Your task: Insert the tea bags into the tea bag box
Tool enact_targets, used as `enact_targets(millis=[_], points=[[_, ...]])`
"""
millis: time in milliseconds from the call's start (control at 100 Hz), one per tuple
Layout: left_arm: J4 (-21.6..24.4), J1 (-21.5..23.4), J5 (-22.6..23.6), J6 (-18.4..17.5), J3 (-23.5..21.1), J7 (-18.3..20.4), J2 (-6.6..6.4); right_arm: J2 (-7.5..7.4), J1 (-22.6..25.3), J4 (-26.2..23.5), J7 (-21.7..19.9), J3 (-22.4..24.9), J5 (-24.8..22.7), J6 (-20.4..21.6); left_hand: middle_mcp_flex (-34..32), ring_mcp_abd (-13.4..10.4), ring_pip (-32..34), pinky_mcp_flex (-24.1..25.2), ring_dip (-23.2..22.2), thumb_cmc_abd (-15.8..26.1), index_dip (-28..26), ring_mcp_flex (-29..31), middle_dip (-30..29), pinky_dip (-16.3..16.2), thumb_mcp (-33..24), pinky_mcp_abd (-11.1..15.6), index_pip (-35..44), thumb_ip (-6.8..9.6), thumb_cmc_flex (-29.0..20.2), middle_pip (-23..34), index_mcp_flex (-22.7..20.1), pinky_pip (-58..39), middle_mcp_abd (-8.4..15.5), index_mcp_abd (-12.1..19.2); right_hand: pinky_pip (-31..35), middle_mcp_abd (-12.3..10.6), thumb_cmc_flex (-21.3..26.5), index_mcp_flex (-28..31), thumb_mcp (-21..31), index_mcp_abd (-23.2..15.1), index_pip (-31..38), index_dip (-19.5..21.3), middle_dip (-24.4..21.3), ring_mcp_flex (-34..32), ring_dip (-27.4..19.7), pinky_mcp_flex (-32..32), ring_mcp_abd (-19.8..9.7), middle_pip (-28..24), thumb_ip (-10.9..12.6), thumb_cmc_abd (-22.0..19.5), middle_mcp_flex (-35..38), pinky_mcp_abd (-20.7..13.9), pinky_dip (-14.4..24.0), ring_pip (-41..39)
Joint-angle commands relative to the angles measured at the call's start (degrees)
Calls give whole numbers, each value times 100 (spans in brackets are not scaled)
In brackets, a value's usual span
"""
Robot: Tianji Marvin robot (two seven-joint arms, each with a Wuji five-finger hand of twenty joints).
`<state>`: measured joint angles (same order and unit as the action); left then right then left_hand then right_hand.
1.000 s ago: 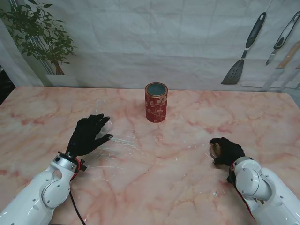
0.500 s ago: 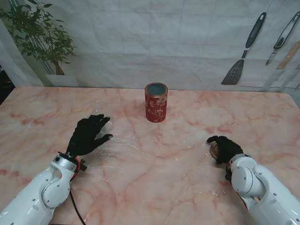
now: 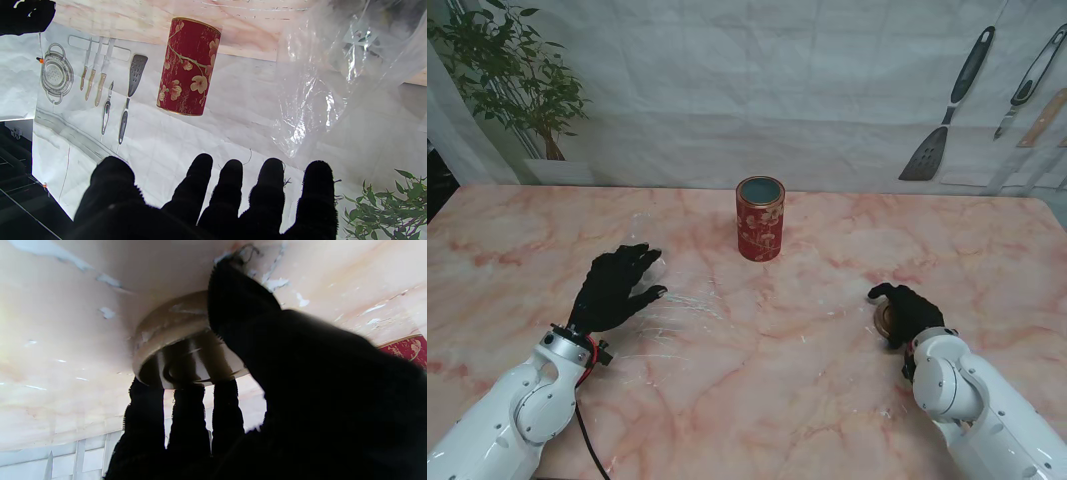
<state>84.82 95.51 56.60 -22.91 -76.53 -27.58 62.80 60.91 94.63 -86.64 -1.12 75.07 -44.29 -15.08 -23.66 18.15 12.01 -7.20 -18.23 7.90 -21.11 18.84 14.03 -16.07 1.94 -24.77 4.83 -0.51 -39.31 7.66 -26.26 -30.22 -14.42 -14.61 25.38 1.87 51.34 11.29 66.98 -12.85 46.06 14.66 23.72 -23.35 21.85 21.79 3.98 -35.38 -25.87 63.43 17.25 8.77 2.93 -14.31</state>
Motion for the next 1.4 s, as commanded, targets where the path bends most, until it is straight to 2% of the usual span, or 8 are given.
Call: enact_targets(millis=[0,570,1170,1290,1340,1390], points=[[-2,0,-43,-39,-7,74,23,73,114,339,-183,-115,-60,54,-16,-100,-19,-7,-68,45,-27,47,-64,-76,58,23,55,-191,-103,42,109,-171,119,80,6680,-104,1429,81,1485,-87,23,-5,127,-2473,457,1435,-490,-630,471,-820,651,103,620,-5056],[-10,-1,-48,-116,-44,116,17,102,-96,161,-169,33,-29,-26,-44,-85,-9,-24,-70,46,-36,73,-66,-78,57,24,61,-190,-77,41,84,-178,120,78,6825,-13,1384,311,1637,26,-6,35,144,-2554,389,1597,-382,-603,490,-728,868,184,693,-5225],[-40,-11,-51,-187,-47,87,20,104,-162,57,-122,93,-214,-170,-55,-37,8,-32,-79,47,-38,118,-65,-78,56,11,62,-188,-42,34,70,-178,99,76,6912,42,1362,618,1730,171,-43,76,187,-2535,506,1642,-321,-591,484,-699,964,172,789,-5346],[-44,-11,-58,-188,-43,82,21,95,-166,58,-167,72,-230,-200,-60,-30,10,-35,-81,45,-39,123,-64,-77,53,16,62,-188,-46,34,73,-177,100,92,6845,130,1261,634,1588,279,-146,59,189,-2359,453,1471,-253,-541,565,-849,814,181,770,-5263],[-43,-10,-57,-187,-43,87,21,59,-151,-4,-381,82,-270,-220,-62,-36,10,-40,-81,43,-39,122,-63,-78,54,16,63,-188,-46,35,71,-180,99,79,6807,143,1132,597,1467,299,-212,45,196,-2178,489,1332,-286,-516,686,-938,677,67,773,-5262],[-44,-9,-60,-189,-43,88,21,25,-148,-41,-590,71,-318,-234,-56,-35,12,-43,-83,44,-40,126,-64,-78,55,23,62,-188,-46,32,74,-181,100,83,6792,149,1069,567,1352,317,-279,24,192,-2010,557,1203,-274,-465,748,-952,584,117,802,-5317]])
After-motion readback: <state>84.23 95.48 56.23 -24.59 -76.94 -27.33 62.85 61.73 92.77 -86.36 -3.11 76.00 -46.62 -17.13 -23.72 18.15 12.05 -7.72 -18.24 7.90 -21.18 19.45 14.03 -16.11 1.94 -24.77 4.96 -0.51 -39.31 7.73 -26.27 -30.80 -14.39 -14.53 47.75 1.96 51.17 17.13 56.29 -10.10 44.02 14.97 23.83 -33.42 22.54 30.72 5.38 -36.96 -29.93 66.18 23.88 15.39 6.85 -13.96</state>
